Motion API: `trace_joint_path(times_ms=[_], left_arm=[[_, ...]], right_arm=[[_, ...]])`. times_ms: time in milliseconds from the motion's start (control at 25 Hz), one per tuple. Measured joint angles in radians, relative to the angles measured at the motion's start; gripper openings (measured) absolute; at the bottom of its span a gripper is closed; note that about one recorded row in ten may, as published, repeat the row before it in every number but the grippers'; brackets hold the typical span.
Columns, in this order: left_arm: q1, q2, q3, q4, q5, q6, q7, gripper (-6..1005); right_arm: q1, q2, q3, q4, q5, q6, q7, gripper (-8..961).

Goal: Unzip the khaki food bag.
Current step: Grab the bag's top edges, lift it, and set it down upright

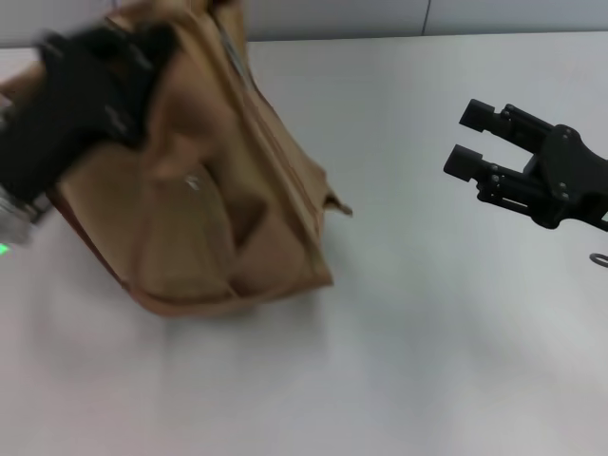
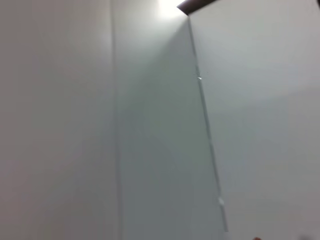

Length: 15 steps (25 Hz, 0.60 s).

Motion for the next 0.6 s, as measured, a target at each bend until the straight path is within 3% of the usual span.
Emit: trace_joint_path(times_ms=[240, 600], left_arm=[[-0.006, -0.003, 0.128, -0.163, 0.001, -0.045, 0.203, 43], [-0.014, -0.004, 0.165, -0.231, 0.011, -0.066, 0.235, 44]], right_arm=[[0.0, 0.0, 0.0, -0.013, -0.002, 0.04, -0.035, 786], [0.01, 0.008, -0.046, 0.099, 0.009, 0.136, -0.465, 786]])
